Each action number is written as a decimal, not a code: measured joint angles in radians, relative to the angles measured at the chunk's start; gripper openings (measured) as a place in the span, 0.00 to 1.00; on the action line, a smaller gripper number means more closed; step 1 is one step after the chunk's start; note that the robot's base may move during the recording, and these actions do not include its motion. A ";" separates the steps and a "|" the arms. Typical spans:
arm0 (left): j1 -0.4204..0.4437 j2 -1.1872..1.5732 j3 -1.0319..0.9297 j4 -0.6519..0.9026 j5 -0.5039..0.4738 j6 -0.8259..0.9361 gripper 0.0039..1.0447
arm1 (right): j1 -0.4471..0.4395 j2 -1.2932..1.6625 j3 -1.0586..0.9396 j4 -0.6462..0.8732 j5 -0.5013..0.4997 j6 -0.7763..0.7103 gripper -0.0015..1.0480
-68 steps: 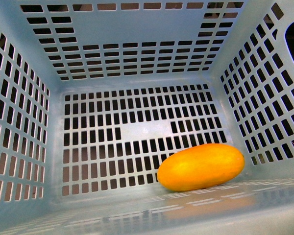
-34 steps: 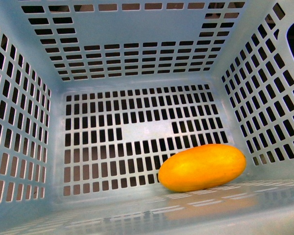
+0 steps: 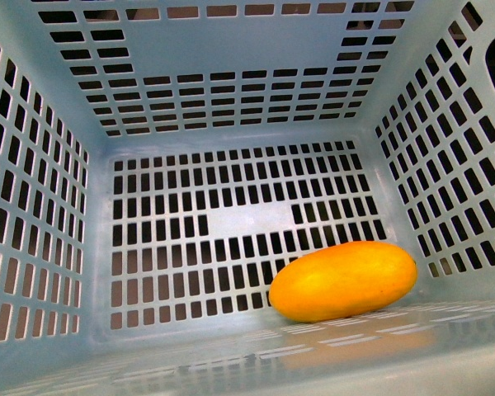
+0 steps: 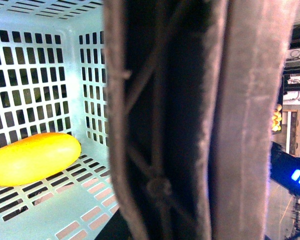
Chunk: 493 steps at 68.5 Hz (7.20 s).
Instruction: Pick mango and avocado into basket
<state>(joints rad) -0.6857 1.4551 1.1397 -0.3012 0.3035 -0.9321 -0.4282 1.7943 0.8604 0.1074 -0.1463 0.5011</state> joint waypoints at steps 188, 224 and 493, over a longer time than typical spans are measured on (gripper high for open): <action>0.000 0.002 0.000 0.000 0.000 0.000 0.13 | 0.432 -1.537 -0.840 0.151 0.148 -0.496 0.02; -0.001 0.002 0.000 0.000 0.000 0.001 0.13 | 0.431 -1.785 -0.840 -0.105 0.148 -0.496 0.02; 0.682 -0.696 -1.118 1.028 -0.304 0.918 0.02 | 0.431 -1.790 -0.840 -0.106 0.146 -0.497 0.92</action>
<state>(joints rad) -0.0036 0.7589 0.0219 0.7273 -0.0002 -0.0143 0.0032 0.0048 0.0204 0.0013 0.0002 0.0036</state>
